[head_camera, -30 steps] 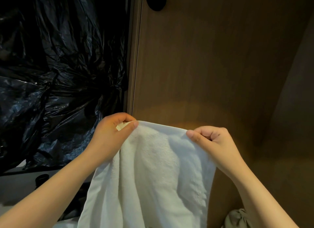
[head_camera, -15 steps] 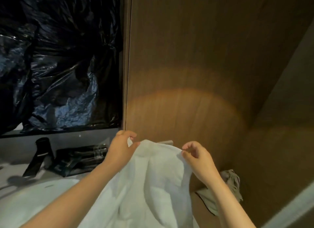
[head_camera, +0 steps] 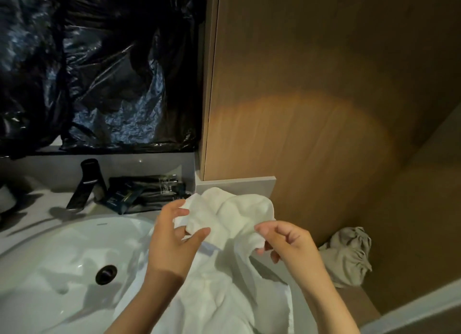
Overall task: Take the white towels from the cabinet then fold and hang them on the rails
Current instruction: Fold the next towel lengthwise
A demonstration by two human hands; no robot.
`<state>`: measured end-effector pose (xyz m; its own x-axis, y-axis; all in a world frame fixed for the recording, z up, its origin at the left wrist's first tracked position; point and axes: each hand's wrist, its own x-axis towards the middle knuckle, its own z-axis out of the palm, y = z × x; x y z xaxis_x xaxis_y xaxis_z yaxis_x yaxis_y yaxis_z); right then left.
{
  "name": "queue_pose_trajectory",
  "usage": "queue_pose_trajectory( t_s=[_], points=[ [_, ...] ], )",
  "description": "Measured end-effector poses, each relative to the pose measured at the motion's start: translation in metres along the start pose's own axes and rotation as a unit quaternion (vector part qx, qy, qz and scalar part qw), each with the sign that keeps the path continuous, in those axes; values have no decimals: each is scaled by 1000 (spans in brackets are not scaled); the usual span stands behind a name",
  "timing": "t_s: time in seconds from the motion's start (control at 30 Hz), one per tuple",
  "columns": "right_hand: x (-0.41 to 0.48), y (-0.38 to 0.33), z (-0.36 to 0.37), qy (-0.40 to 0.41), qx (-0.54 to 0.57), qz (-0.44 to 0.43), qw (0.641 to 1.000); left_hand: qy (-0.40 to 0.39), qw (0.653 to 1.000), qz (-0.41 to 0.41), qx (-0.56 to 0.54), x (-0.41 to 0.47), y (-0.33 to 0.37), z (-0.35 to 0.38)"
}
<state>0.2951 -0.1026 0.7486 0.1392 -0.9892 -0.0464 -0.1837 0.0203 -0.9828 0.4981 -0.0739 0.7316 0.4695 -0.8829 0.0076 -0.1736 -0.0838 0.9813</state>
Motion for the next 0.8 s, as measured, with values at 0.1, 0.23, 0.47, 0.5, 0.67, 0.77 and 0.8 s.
queue_pose_trajectory(
  t_s=[0.1,0.23,0.47,0.5,0.67,0.77,0.8],
  points=[
    [-1,-9,3,-62,35,4,997,29,991,-67,-115,2,4,-8],
    [-2,-16,12,-81,14,-29,996,11,979,-92,-179,0,2,-16],
    [-4,-35,25,-36,-117,-156,980,-43,975,-60,-209,-10,22,-20],
    [-4,-36,27,-33,-131,-154,979,-55,974,-51,-213,-11,26,-21],
    [-3,-36,33,-56,-136,-167,975,-109,973,-25,-204,-15,35,-22],
    [-1,-35,35,-45,-142,-179,973,-121,974,-15,-191,-15,35,-22],
    [-1,-35,35,-42,-142,-181,972,-126,974,-10,-188,-15,35,-22]
  ],
)
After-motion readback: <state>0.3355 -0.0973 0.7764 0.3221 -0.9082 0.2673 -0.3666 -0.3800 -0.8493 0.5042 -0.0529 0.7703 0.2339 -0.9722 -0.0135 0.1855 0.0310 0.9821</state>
